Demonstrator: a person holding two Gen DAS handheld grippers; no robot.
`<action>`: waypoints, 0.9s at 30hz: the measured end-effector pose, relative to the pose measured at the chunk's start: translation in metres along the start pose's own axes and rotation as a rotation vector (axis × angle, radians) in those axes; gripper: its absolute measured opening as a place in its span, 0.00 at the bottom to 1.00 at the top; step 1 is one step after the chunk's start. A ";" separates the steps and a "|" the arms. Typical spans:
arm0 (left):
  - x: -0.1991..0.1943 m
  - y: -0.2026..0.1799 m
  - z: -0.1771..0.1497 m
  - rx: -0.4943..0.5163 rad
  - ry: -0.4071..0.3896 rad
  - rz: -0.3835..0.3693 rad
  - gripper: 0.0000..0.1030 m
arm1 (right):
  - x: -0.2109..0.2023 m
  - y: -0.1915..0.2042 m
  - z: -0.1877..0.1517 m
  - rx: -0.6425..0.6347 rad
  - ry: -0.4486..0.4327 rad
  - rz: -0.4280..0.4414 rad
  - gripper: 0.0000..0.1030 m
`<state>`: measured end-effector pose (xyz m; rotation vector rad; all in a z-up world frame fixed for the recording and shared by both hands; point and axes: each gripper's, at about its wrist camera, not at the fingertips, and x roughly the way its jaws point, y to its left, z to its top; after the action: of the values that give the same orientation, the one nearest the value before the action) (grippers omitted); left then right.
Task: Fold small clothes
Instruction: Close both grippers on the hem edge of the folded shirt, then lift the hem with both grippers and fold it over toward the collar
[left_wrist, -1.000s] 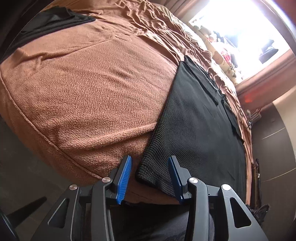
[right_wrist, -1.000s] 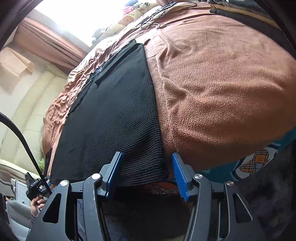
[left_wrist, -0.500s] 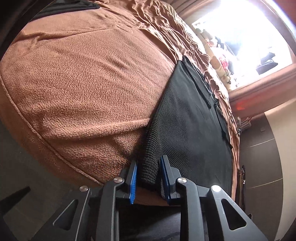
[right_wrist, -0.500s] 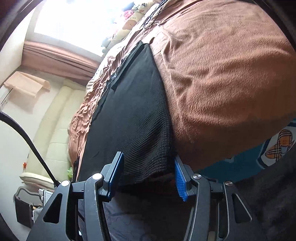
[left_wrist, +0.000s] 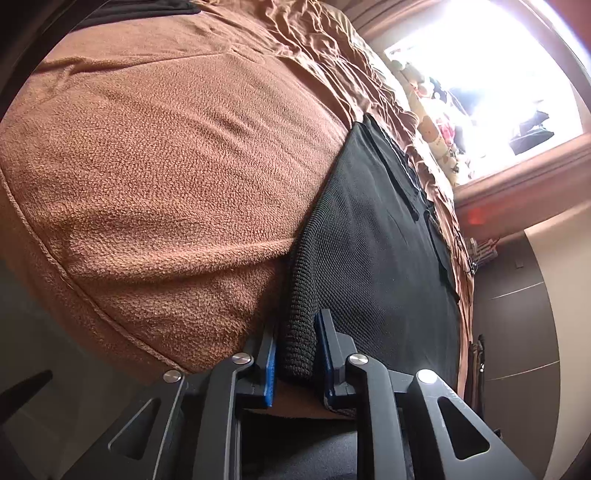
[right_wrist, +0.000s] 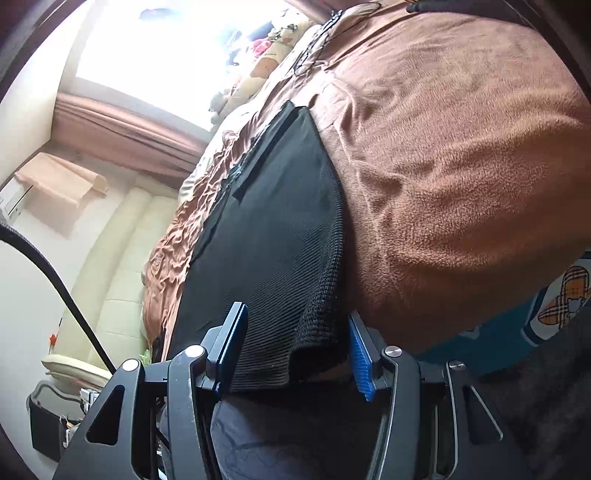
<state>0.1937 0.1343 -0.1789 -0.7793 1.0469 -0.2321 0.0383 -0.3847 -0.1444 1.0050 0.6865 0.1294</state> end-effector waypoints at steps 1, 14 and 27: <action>0.001 0.001 0.001 -0.003 -0.002 -0.001 0.17 | 0.004 0.001 -0.001 0.000 0.009 -0.006 0.41; -0.018 -0.004 0.005 -0.021 -0.073 -0.044 0.05 | -0.015 0.013 0.009 -0.002 -0.055 -0.055 0.01; -0.075 -0.039 -0.003 0.034 -0.168 -0.124 0.05 | -0.062 0.058 0.013 -0.105 -0.129 0.008 0.00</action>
<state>0.1603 0.1442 -0.1023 -0.8193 0.8358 -0.2848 0.0094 -0.3873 -0.0637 0.9072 0.5524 0.1060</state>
